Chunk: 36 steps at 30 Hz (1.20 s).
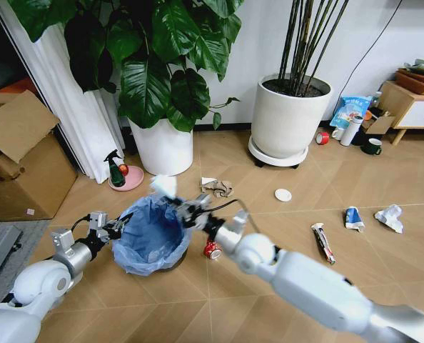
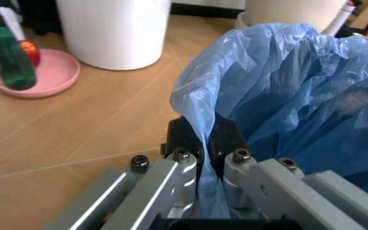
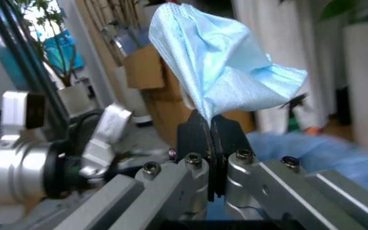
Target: Pick up the trash bin and place the garbage on the floor into it.
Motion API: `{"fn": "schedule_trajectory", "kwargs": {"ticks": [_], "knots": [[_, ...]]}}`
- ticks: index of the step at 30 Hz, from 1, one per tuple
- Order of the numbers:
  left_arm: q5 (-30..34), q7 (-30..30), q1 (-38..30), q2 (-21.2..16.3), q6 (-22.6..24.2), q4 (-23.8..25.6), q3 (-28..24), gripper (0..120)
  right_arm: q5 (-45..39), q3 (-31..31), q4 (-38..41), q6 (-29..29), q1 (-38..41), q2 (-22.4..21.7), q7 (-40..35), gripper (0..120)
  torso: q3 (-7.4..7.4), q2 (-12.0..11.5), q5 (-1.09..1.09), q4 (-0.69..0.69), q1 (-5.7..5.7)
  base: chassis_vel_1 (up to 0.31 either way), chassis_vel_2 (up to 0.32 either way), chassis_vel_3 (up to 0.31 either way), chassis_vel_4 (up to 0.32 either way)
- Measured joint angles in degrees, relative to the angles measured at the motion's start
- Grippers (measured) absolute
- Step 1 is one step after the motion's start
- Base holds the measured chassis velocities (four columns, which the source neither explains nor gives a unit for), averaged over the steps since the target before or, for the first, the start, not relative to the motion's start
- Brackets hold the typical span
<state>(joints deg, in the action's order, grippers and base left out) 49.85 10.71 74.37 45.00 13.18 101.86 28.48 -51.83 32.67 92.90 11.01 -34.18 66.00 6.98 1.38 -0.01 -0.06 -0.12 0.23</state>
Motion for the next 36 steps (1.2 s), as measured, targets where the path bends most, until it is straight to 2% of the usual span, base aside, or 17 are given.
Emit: {"fn": "schedule_trajectory", "kwargs": {"ticks": [7,10,14,17,21,24,25,28,29,31,33,36], "knots": [[0.5,-0.7,0.6,-0.4,0.4,0.5,0.9,0,-0.4,2.1,-0.4,-1.1,-0.2,1.6,-2.2,4,0.00,0.0,0.00,0.01,0.00,0.000,0.000,0.000,0.000],[0.6,-0.8,1.2,-0.9,0.5,0.6,1.8,0,-0.4,2.5,0.3,-1.8,-1.0,0.2,-3.4,25,0.00,0.0,0.00,0.00,0.00,0.000,0.000,0.000,0.000],[0.7,-0.8,1.7,-1.0,0.5,0.6,2.3,0,-0.5,2.5,1.5,-2.1,-2.0,-1.9,-4.0,33,0.00,0.0,0.01,-0.02,0.00,0.000,0.000,0.000,0.000],[0.9,-0.8,1.8,-1.0,0.6,0.8,2.4,0,-0.7,2.1,2.9,-2.3,-3.1,-4.1,-4.3,50,0.00,0.0,0.02,-0.02,-0.01,0.000,0.000,0.000,0.000],[1.0,-1.0,1.6,-1.0,0.7,0.8,2.3,0,-1.4,2.0,4.0,-2.7,-3.3,-5.1,-4.8,59,0.00,0.0,0.02,-0.01,-0.01,0.000,0.000,0.000,0.000],[1.5,-1.6,1.5,-0.7,1.1,1.3,2.1,0,-1.7,1.9,5.7,-3.2,-3.3,-6.4,-5.9,77,0.00,0.0,0.02,-0.01,-0.01,0.000,0.000,0.000,0.000],[1.5,-1.6,1.5,-0.7,1.1,1.3,2.1,0,-1.7,1.9,5.7,-3.2,-3.3,-6.4,-5.9,77,0.00,0.0,0.02,-0.01,-0.01,0.000,0.000,0.000,0.000],[1.7,-1.8,1.5,-0.4,1.3,1.6,2.0,0,-1.7,2.2,6.1,-3.5,-3.3,-6.2,-6.6,90,0.00,0.0,0.02,-0.01,-0.01,0.000,0.000,0.000,0.000],[1.7,-1.8,1.5,-0.4,1.3,1.6,2.0,0,-1.7,2.2,6.1,-3.5,-3.3,-6.2,-6.6,90,0.00,0.0,0.02,-0.01,-0.01,0.000,0.000,0.000,0.000],[1.8,-1.8,1.4,-0.3,1.4,1.8,1.8,0,-2.0,3.0,6.1,-4.7,-3.2,-5.3,-7.9,99,0.00,0.0,0.02,0.00,-0.01,0.000,0.000,0.000,0.000],[1.8,-1.8,1.4,-0.1,1.4,2.0,1.7,0,-1.5,3.3,6.0,-5.4,-3.1,-4.8,-8.8,99,0.00,0.0,0.02,-0.01,-0.01,0.000,0.000,0.000,0.000],[1.8,-2.0,1.5,0.3,1.5,2.0,1.6,0,-3.6,3.7,6.0,-7.2,-3.1,-1.9,-12.5,100,0.00,0.0,0.02,-0.01,-0.01,0.000,0.000,0.000,0.000]]}}
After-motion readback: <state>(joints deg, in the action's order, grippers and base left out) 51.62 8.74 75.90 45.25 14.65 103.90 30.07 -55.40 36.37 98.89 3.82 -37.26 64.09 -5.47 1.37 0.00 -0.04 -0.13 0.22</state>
